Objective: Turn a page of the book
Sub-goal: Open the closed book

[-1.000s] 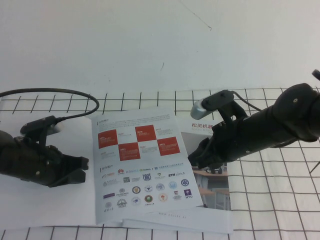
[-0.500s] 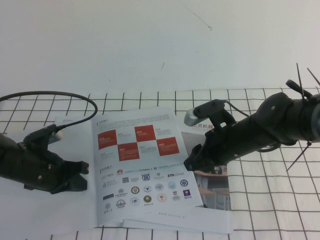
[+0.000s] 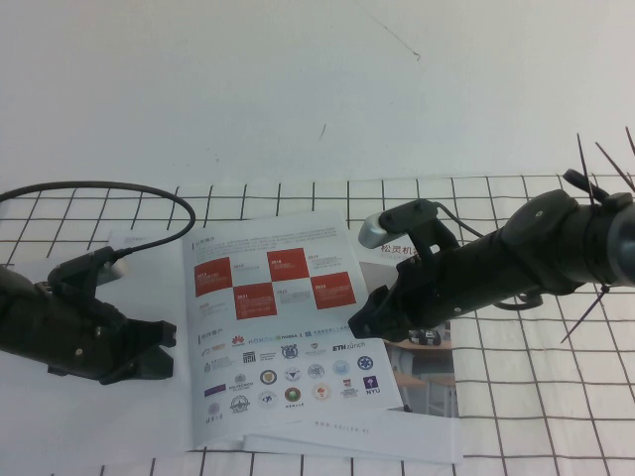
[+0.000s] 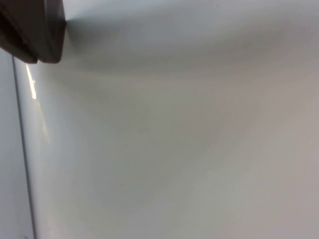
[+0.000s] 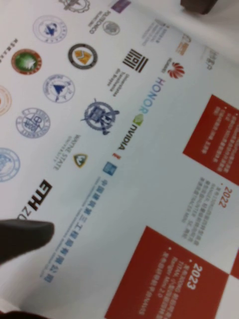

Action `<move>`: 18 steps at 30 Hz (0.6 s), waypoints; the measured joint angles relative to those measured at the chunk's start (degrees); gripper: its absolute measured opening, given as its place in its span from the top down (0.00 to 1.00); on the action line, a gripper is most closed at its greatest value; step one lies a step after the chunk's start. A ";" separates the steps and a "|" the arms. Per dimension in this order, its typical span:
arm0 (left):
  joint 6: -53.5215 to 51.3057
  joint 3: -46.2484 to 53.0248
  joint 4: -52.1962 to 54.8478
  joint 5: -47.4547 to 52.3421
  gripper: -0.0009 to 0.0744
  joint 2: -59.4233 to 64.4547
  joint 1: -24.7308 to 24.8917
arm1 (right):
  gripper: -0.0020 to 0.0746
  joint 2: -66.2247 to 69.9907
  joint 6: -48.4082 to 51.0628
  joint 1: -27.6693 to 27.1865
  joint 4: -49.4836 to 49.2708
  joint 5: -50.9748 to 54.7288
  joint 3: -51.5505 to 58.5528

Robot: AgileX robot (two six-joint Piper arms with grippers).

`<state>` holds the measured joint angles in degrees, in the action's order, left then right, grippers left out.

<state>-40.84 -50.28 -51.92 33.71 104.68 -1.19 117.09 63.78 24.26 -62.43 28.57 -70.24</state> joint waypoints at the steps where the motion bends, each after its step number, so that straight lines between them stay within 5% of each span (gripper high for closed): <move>1: 0.00 0.00 0.00 0.00 0.99 0.00 0.00 | 0.56 0.00 0.13 0.00 -0.26 0.19 0.00; 18: -0.23 0.00 0.00 0.00 0.99 0.00 0.00 | 0.56 1.37 1.47 0.13 -1.38 -0.11 0.00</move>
<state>-41.08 -50.28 -51.92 33.71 104.68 -1.19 118.46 65.25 24.39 -63.81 28.45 -70.24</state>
